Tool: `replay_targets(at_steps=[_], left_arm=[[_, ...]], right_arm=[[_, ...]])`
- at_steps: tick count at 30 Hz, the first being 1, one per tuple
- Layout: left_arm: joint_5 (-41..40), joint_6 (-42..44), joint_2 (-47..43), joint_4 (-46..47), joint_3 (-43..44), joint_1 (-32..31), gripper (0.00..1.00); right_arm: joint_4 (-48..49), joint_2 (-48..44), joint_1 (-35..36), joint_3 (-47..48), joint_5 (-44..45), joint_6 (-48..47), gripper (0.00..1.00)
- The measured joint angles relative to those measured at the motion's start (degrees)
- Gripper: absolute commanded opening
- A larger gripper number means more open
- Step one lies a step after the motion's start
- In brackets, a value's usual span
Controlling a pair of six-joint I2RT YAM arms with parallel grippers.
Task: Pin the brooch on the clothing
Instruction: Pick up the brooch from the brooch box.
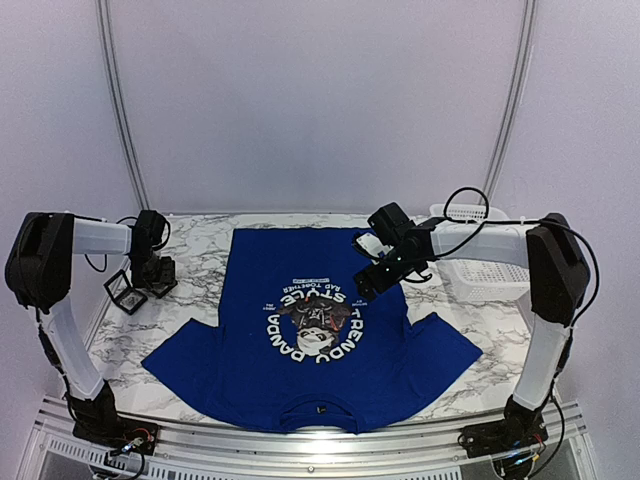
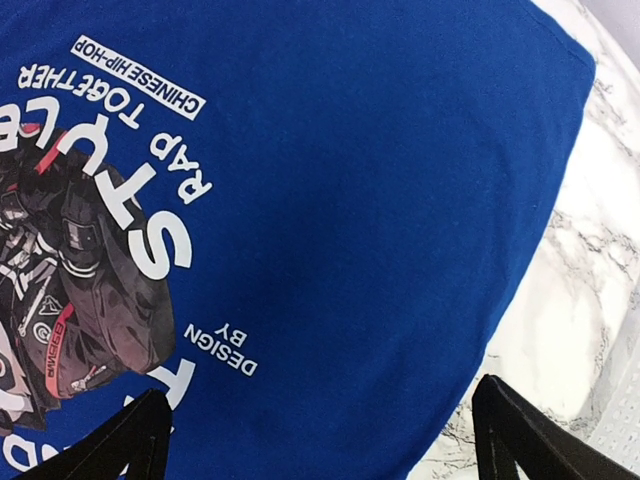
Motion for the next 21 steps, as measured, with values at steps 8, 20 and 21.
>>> replay_targets(at_steps=[8,20,21], left_arm=[[0.00,0.42,1.49,0.13,2.19,1.25,0.69],[4.26,3.10,4.87,0.22,5.25,2.43,0.59],[4.61,3.15,4.90,0.22,5.25,2.54,0.58]], right_arm=[[-0.17,0.57,0.00,0.00,0.55,0.02,0.99],[-0.52,0.63,0.00,0.00,0.87,0.02,0.99],[-0.52,0.66,0.00,0.00,0.87,0.02,0.98]])
